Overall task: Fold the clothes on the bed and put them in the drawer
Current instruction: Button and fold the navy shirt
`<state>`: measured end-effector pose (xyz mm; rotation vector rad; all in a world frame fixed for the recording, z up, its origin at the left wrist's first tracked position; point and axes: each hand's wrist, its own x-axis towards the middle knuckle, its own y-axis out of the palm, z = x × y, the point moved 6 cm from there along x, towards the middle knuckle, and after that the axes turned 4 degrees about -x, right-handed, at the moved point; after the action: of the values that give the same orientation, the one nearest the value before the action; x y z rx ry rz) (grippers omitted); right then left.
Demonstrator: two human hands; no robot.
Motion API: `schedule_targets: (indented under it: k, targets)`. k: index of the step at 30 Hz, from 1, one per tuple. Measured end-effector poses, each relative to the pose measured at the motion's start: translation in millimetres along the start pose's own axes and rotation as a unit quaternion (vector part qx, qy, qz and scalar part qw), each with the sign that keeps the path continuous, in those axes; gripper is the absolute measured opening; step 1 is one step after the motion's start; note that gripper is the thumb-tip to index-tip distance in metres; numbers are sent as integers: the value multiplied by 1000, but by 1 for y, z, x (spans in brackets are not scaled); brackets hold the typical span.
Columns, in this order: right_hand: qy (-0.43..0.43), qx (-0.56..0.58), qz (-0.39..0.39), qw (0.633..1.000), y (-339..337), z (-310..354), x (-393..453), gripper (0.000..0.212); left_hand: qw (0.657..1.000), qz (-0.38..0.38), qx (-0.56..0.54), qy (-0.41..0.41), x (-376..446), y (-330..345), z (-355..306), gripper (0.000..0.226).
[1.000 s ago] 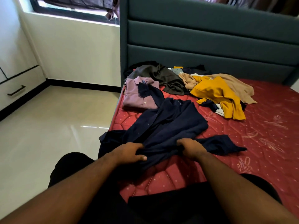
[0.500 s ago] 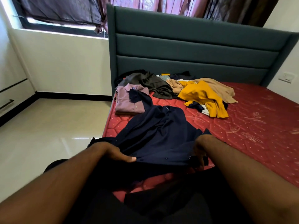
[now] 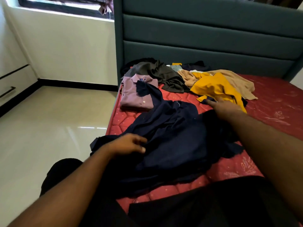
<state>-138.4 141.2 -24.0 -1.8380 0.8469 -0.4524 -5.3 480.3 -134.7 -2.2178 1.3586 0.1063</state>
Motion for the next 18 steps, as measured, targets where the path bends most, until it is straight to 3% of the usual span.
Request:
schedule_targets:
  k: [1,2,3,5,6,8,12,14,16,18]
  targets:
    - [-48,-14,-32,998,-5,21,-2,61,984,-36,-176,12,0,-8,-10,29]
    - [-89,1,-49,995,-2,45,-1,64,943,-113,-314,19,2,-21,-11,37]
    - [-135,26,-41,990,7,69,-2,63,897,-219,-384,25,1,-37,-7,39]
    - [-224,91,32,970,45,121,-12,58,846,-383,-371,-3,1,-53,15,34]
    - [-255,125,68,956,67,141,-21,59,845,-417,-332,-37,3,-52,31,29]
    - [-276,155,140,938,105,164,-38,68,875,-414,-224,-114,5,-40,65,11]
    - [-262,132,254,922,139,167,-48,84,927,-344,0,-147,2,-27,93,60]
    - [-269,48,288,918,117,163,-40,86,935,-310,87,-145,3,-20,87,65]
    - [-282,2,262,923,78,177,-30,62,933,-295,143,-150,2,-15,82,57]
    - [-305,68,137,940,34,203,-14,39,926,-325,123,-148,-3,-11,80,56]
